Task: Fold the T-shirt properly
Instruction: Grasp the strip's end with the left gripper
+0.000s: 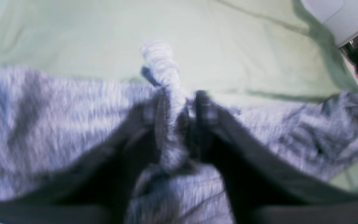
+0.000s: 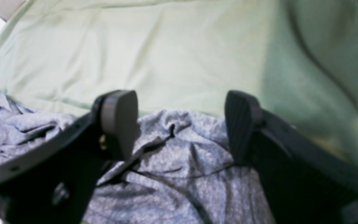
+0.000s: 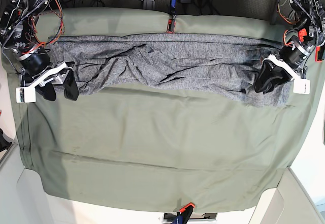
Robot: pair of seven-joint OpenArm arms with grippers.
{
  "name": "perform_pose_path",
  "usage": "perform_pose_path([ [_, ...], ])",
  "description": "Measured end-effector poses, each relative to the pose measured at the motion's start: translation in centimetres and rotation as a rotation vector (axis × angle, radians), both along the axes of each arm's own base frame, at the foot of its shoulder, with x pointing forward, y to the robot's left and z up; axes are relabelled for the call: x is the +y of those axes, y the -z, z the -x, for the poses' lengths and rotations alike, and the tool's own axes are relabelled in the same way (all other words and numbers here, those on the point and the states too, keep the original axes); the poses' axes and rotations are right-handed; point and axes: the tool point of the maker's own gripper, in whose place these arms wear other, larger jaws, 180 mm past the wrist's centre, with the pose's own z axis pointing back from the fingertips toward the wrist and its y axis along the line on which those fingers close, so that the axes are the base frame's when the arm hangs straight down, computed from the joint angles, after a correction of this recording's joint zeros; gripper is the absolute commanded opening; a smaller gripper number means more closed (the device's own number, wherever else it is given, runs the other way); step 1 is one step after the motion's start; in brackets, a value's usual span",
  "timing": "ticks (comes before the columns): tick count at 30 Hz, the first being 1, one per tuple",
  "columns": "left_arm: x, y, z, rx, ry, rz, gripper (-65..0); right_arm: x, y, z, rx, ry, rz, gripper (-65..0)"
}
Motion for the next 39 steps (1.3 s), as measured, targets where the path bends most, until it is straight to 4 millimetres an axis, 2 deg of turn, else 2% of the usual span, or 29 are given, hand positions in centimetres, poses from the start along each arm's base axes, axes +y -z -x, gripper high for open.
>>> perform_pose_path([
  [5, 0.3, 0.7, 0.6, 0.022, -0.001, -0.026, -37.4, 0.0, 0.0, 0.0, -0.001, 0.001, 0.0, -21.7],
  [7, 1.2, 0.1, 0.2, -0.004, -0.028, -0.046, -32.8, 0.0, 0.0, 0.0, -0.001, 0.0, -0.001, -21.7],
  [10, 4.0, -2.3, -0.2, -0.111, -0.125, -0.059, -23.0, 0.0, 0.0, 0.0, 0.0, 0.0, 0.001, -21.7],
  [12, 6.5, -3.4, -0.1, -0.135, -0.203, -0.078, -22.5, 0.0, 0.0, 0.0, 0.0, 0.0, 0.001, -21.7],
  [16, 10.3, -3.4, 0.1, -0.086, -0.261, -0.188, -22.6, 0.0, 0.0, 0.0, -0.001, 0.0, -0.001, -21.7],
  [19, 12.4, -2.3, 0.1, -0.043, -0.29, -0.184, -22.6, 0.0, 0.0, 0.0, -0.001, 0.0, 0.0, -21.7],
  [25, 16.6, 3.7, 2.3, 0.128, -0.413, -0.085, -22.5, 0.0, 0.0, 0.0, -0.001, 0.0, -0.001, -21.7],
  [27, 17.1, 4.4, 2.5, 0.141, -0.426, -0.047, -22.6, 0.0, 0.0, 0.0, -0.001, 0.0, 0.0, -21.7],
  [30, 17.4, 4.2, 2.4, 0.134, -0.423, -0.028, -22.6, 0.0, 0.0, 0.0, 0.0, 0.0, 0.0, -21.7],
  [33, 16.7, 5.3, 3.2, 0.216, -0.391, -0.014, -22.6, 0.0, 0.0, 0.0, -0.001, 0.0, 0.0, -21.7],
  [39, 15.0, 5.5, 2.9, 0.194, -0.364, 0.057, -22.6, 0.0, 0.0, 0.0, 0.0, 0.0, 0.0, -21.7],
])
